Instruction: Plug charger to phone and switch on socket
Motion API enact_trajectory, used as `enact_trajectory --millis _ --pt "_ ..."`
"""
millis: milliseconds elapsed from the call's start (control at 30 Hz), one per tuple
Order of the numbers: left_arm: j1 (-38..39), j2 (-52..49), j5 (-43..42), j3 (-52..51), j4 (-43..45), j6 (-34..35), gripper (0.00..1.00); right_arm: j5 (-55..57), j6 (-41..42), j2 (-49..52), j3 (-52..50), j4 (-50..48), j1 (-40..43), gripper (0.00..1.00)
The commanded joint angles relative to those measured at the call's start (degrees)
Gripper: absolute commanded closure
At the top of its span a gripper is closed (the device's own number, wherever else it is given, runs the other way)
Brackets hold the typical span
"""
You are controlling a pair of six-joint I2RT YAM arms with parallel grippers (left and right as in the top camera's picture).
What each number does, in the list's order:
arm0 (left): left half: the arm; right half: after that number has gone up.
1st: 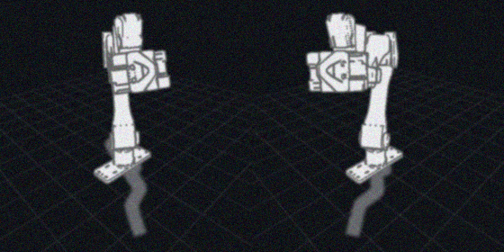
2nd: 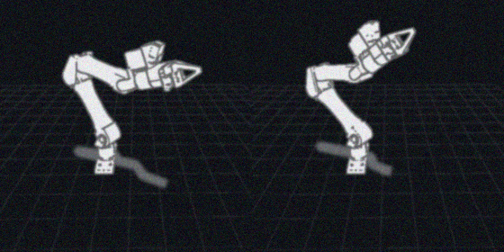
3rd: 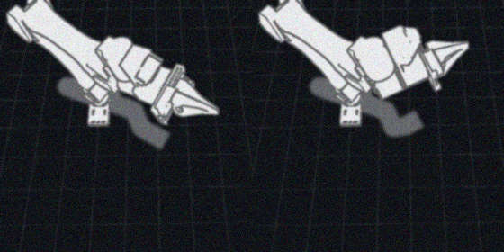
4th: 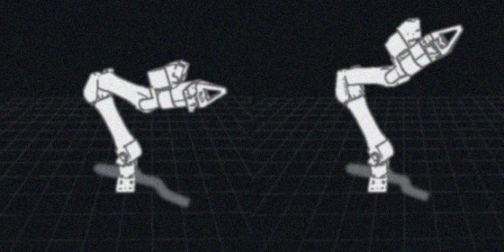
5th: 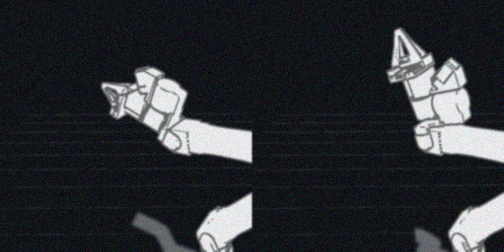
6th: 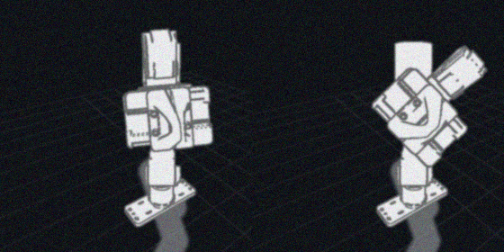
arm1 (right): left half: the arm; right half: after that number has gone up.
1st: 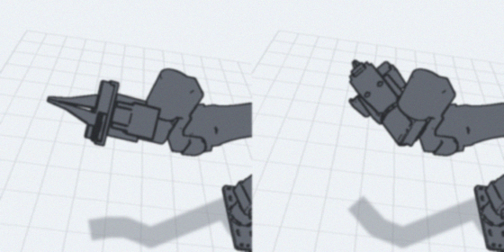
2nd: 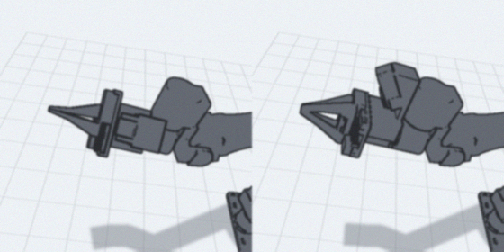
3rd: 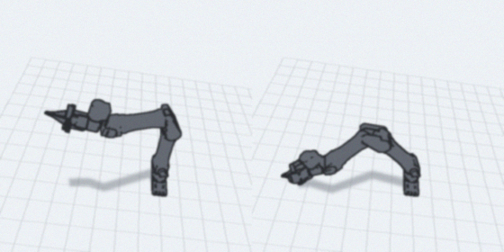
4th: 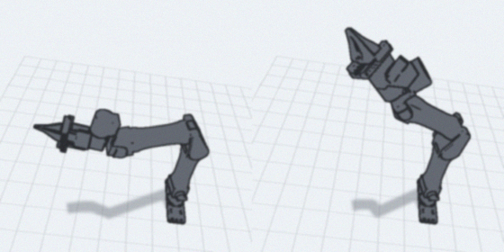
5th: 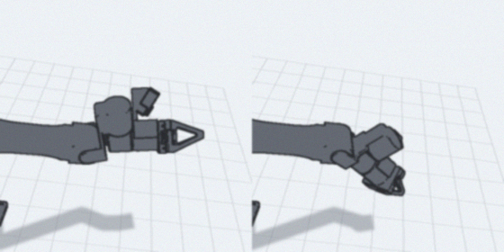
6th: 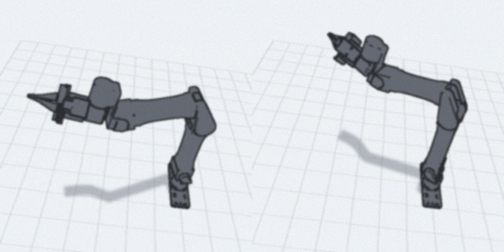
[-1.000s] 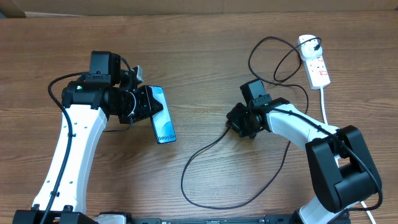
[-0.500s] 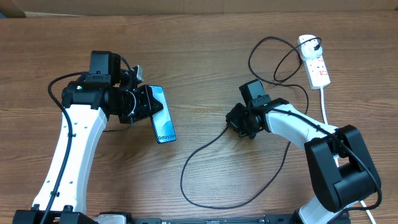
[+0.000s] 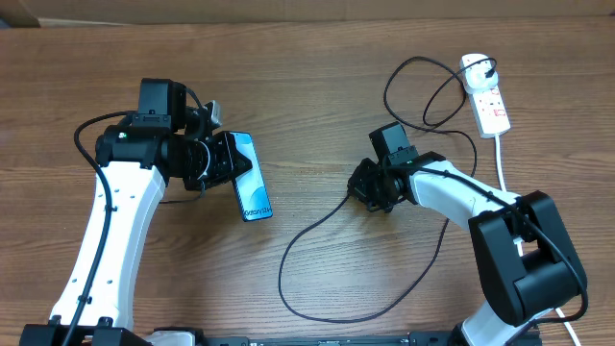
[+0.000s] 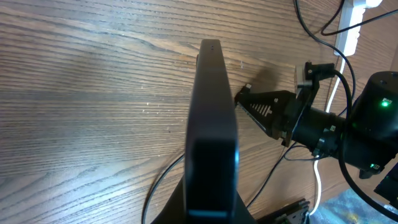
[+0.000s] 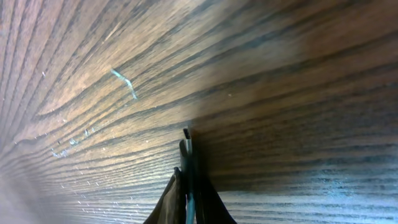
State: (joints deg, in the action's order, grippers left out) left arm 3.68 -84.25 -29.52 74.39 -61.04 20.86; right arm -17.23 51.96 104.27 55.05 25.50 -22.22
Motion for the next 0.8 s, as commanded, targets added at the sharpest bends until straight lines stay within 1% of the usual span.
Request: enact_trajectory --millis 0,67,167,367,500,533,600,767 --pt "0.2 0.5 -1.4 0.3 0.2 -0.7 0.96 -0.5 -3.0 -0.5 -1.3 0.5 -0.5 0.96" --pt "0.2 0.5 -1.5 0.3 0.2 -0.7 0.96 -0.9 -3.2 -1.8 -1.3 0.7 -0.5 0.96" --pt "0.2 0.5 -1.6 0.3 0.2 -0.7 0.96 -4.1 -6.1 -4.0 -1.3 0.5 -0.5 0.96" --pt "0.2 0.5 -1.6 0.3 0.2 -0.7 0.96 -13.3 -12.5 -9.2 -1.3 0.1 -0.5 0.96" --pt "0.2 0.5 -1.7 0.3 0.3 -0.7 0.96 -21.9 -15.9 -11.6 -1.3 -1.1 -0.5 0.96" --pt "0.2 0.5 -2.7 0.3 1.2 -0.7 0.96 -25.4 -17.5 -12.4 -1.3 -1.8 -0.5 0.96" --pt "0.0 0.5 -5.9 0.3 2.9 -0.7 0.96 -28.4 -18.0 -13.2 -1.3 -2.3 -0.5 0.96" --pt "-1.6 0.5 -17.8 0.3 9.6 -0.4 0.96 -35.8 -18.0 -13.5 -1.3 -4.2 -0.5 0.96"
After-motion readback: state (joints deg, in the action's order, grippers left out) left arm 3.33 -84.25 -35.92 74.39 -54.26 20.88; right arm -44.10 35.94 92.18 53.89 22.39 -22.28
